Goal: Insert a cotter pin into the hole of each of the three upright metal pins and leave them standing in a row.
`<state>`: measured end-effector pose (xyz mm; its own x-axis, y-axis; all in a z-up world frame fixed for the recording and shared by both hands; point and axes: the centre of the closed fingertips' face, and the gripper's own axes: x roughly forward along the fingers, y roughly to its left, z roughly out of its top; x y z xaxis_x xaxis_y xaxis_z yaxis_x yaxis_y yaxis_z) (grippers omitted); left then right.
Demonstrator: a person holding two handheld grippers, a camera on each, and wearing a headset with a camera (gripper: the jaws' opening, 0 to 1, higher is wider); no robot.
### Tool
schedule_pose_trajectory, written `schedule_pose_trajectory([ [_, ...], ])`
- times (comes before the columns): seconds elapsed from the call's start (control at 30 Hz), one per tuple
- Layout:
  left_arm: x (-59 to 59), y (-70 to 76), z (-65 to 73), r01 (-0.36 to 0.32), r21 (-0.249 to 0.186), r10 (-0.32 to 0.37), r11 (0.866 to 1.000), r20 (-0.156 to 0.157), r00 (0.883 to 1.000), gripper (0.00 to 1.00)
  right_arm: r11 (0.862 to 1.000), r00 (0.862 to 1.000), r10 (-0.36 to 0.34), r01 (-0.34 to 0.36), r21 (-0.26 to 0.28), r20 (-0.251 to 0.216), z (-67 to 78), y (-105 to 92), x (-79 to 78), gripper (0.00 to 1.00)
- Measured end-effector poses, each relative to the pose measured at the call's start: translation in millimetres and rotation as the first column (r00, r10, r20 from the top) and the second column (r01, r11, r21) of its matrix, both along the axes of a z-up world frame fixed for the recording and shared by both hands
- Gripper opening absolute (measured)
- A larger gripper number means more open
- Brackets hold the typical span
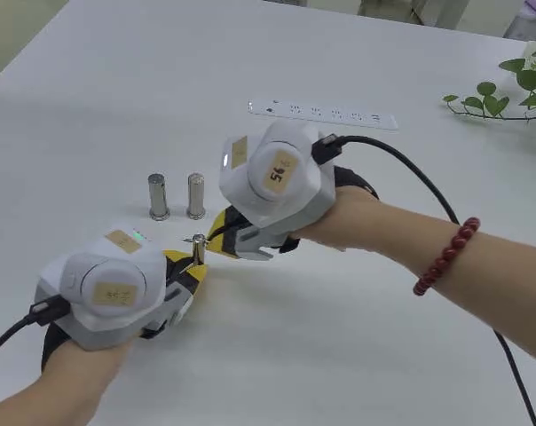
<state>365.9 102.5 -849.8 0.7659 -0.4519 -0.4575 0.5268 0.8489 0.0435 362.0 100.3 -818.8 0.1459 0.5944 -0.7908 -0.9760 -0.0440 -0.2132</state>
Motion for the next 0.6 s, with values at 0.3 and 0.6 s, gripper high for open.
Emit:
schedule_pose_trajectory([
  [0.3, 0.4, -0.2, 0.1, -0.017, 0.008, 0.017, 1.0, 0.0, 1.0, 0.07, 1.0, 1.0, 0.011, -0.011, -0.002, 0.013, -1.8, -3.5, -2.9, 0.08],
  [0.6, 1.3, -0.2, 0.0, -0.023, 0.007, 0.023, 1.0, -0.007, 1.0, 0.07, 0.999, 1.0, -0.028, 0.028, 0.03, 0.01, -1.6, -14.0, -1.6, 0.09],
])
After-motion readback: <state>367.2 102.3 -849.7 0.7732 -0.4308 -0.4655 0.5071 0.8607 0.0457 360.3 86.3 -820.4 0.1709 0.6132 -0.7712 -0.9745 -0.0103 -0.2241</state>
